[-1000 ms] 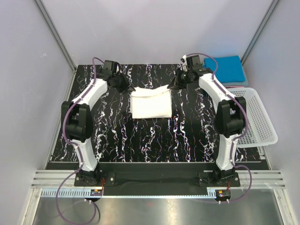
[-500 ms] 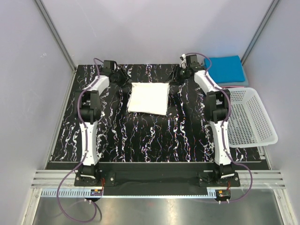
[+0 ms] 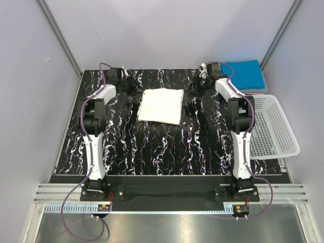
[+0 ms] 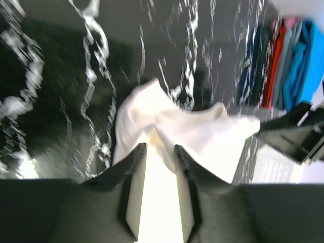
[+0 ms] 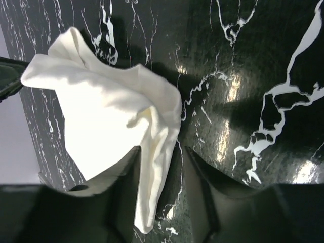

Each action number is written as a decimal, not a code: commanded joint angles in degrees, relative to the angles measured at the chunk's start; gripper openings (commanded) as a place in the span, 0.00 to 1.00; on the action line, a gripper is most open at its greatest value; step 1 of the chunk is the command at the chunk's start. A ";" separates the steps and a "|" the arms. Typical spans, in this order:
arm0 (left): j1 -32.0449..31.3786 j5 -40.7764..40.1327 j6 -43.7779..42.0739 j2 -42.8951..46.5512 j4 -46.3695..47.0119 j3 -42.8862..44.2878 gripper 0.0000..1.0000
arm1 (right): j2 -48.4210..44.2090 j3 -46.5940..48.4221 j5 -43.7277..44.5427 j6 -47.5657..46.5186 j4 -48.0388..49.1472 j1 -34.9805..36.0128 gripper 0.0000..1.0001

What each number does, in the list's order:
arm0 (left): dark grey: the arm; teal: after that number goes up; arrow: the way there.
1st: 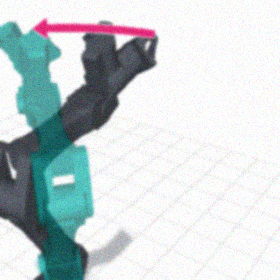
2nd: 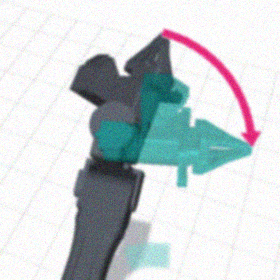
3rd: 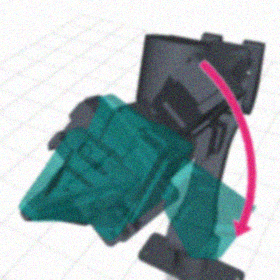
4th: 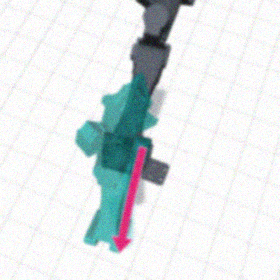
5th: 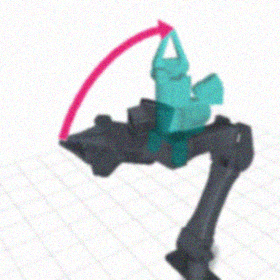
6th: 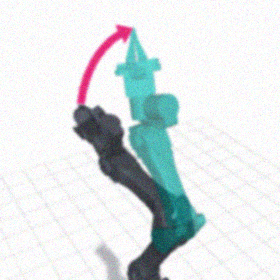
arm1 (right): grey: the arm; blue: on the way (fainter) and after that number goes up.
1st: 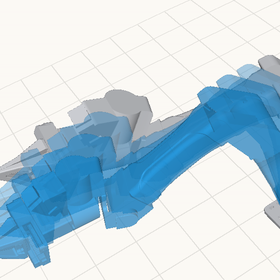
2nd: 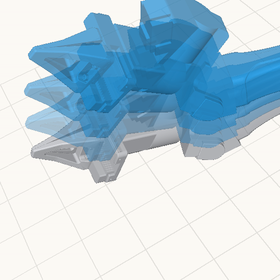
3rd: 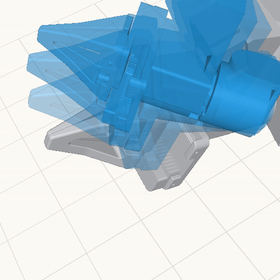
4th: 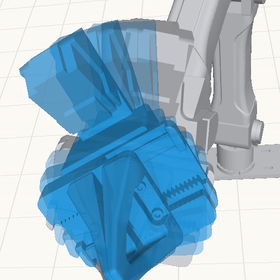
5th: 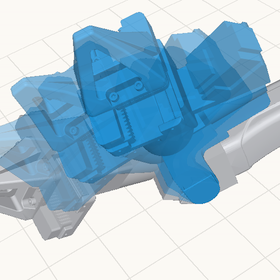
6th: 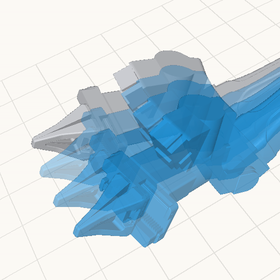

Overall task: Fold and stack the t-shirts
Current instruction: Fold the tshirt

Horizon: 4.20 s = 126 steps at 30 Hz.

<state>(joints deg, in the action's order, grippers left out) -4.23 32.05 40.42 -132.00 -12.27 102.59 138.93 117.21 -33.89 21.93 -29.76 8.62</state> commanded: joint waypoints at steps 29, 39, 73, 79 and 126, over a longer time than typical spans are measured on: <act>-7.02 0.11 -3.25 0.54 8.13 -0.03 0.38 | -0.51 -4.88 5.15 3.38 11.82 3.86 0.44; -4.47 3.62 8.41 -15.30 16.48 14.66 0.40 | 2.66 -3.83 6.91 2.33 13.06 2.10 0.44; -8.34 -12.71 -8.08 12.57 0.85 -23.31 0.39 | -13.43 -33.97 -2.32 5.23 23.87 6.05 0.02; -11.06 -22.19 -5.45 16.50 -8.98 -24.97 0.36 | -16.32 -35.38 -1.44 0.13 18.25 5.71 0.00; -4.47 0.02 -21.71 -0.71 0.31 -1.34 0.55 | -0.95 -13.41 -7.33 -5.76 13.06 0.25 0.45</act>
<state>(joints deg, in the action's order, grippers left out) -9.47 28.05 19.27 -131.35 -16.27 98.65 136.40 102.06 -41.04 16.16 -18.17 9.37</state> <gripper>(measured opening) 0.555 0.458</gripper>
